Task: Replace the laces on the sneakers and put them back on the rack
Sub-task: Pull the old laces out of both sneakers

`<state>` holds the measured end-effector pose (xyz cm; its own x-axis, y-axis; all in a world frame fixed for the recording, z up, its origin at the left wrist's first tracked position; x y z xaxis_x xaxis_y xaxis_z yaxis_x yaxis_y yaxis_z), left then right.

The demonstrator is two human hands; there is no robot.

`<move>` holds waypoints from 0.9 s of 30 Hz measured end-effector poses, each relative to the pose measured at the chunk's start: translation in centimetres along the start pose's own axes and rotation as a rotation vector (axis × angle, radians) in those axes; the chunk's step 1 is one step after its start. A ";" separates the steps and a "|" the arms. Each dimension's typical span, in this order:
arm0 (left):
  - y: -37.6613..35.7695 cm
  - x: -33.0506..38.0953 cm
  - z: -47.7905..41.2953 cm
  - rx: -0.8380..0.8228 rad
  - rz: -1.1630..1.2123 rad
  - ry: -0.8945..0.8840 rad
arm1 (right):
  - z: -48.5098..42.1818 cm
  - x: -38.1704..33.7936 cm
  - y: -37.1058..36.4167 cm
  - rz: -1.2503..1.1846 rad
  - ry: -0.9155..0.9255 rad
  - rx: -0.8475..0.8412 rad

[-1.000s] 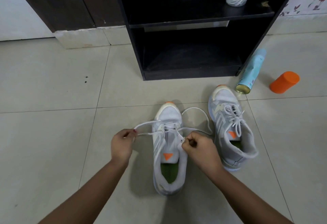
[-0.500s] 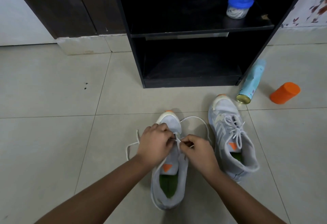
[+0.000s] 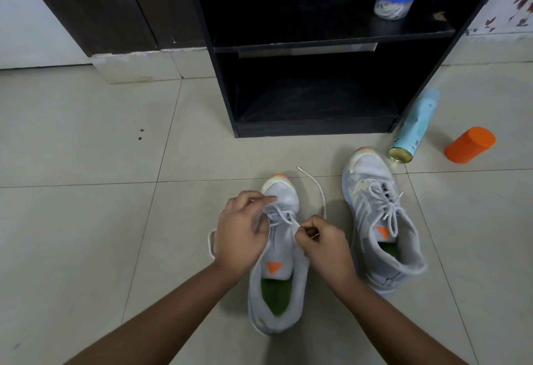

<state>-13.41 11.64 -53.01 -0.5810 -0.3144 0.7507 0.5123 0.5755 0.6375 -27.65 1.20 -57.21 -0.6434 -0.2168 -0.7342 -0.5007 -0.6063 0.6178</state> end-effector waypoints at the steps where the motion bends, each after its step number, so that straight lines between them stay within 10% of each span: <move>1: -0.5 1.4 -0.2 -0.047 -0.133 -0.116 | 0.0 0.0 0.0 0.010 0.005 0.005; 7: -1.8 1.1 -0.7 -0.120 -0.209 -0.106 | 0.2 -0.2 0.2 0.011 0.028 0.010; 13: 2.9 -8.7 0.4 0.297 0.318 0.623 | 0.2 0.3 0.2 0.014 0.014 0.000; 21: -2.0 2.3 -0.2 -0.145 -0.297 -0.212 | 0.3 -0.4 0.2 0.052 0.025 0.014; 24: -1.9 1.5 -0.8 -0.118 -0.219 -0.151 | 0.3 -0.2 0.4 0.056 0.025 0.009; 27: 1.1 -3.9 -0.9 0.128 0.138 0.269 | 0.4 -0.2 0.3 0.055 0.024 -0.002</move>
<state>-10.02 12.81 -55.12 -0.3144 -0.4053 0.8584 0.4814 0.7113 0.5122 -27.92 1.36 -56.75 -0.6560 -0.2677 -0.7057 -0.4639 -0.5946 0.6567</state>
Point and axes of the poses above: each hand's wrist, its own z-axis away from the middle knuckle, its own y-axis out of the back of the hand, x = y × z, the point moved 8 cm from there along -z, towards the middle knuckle, and after that the axes turned 8 degrees about z, right-handed, at the moved point
